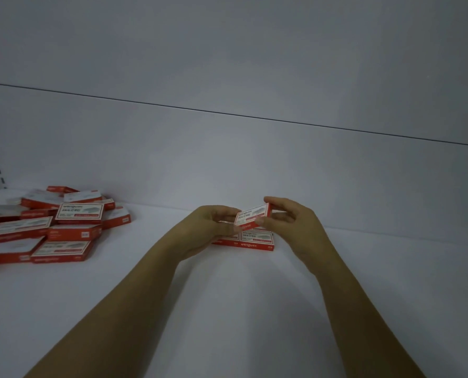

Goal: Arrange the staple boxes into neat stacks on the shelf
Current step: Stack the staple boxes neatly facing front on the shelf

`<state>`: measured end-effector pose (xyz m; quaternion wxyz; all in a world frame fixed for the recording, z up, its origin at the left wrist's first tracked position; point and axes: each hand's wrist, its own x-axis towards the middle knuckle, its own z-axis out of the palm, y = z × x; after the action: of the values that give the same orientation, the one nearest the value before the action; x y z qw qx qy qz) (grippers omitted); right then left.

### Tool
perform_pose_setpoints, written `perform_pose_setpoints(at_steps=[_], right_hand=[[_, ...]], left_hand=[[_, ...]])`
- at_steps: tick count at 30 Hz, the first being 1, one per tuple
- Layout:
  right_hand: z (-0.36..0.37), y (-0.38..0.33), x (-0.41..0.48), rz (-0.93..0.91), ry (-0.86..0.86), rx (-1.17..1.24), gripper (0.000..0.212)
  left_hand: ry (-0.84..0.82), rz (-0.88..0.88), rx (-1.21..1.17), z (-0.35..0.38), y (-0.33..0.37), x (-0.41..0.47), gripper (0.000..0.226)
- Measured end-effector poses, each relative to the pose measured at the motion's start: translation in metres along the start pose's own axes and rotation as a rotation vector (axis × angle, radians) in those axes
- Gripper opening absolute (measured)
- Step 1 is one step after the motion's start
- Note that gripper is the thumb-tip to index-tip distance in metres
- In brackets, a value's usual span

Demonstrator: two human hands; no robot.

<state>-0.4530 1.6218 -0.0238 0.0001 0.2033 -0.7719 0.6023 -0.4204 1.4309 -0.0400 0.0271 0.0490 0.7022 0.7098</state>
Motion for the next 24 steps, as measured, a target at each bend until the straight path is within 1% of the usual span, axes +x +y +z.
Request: perform_pose_setpoints(at_steps=[3,6,9,13,16,19,21,24], right_hand=[[0.015,-0.002,-0.006,-0.179,-0.041,-0.185,0.051],[0.028,-0.001,-0.012,-0.335,-0.082,-0.366,0.048],[0.033,-0.001,-0.012,-0.385,-0.073,-0.417,0.047],[0.032,-0.002,-0.012,-0.415,-0.054,-0.422,0.045],[0.026,-0.003,-0.010,-0.389,-0.038,-0.386,0.042],[0.013,-0.003,-0.006,-0.262,-0.019,-0.323,0.039],[0.005,-0.002,-0.004,-0.184,-0.009,-0.333,0.034],[0.001,0.001,-0.004,-0.125,-0.011,-0.351,0.030]], left_hand=[[0.088,0.066,0.146,0.003,-0.004,0.002,0.040],[0.136,0.108,0.201,0.002,-0.008,0.002,0.043],[0.145,0.147,0.225,0.005,-0.008,0.001,0.045],[0.155,0.158,0.247,0.007,-0.008,0.001,0.047],[0.171,0.152,0.252,0.006,-0.006,0.001,0.046],[0.230,0.159,0.228,0.007,0.001,-0.001,0.045],[0.268,0.189,0.265,0.008,0.007,-0.004,0.045],[0.264,0.229,0.316,0.014,0.015,-0.010,0.043]])
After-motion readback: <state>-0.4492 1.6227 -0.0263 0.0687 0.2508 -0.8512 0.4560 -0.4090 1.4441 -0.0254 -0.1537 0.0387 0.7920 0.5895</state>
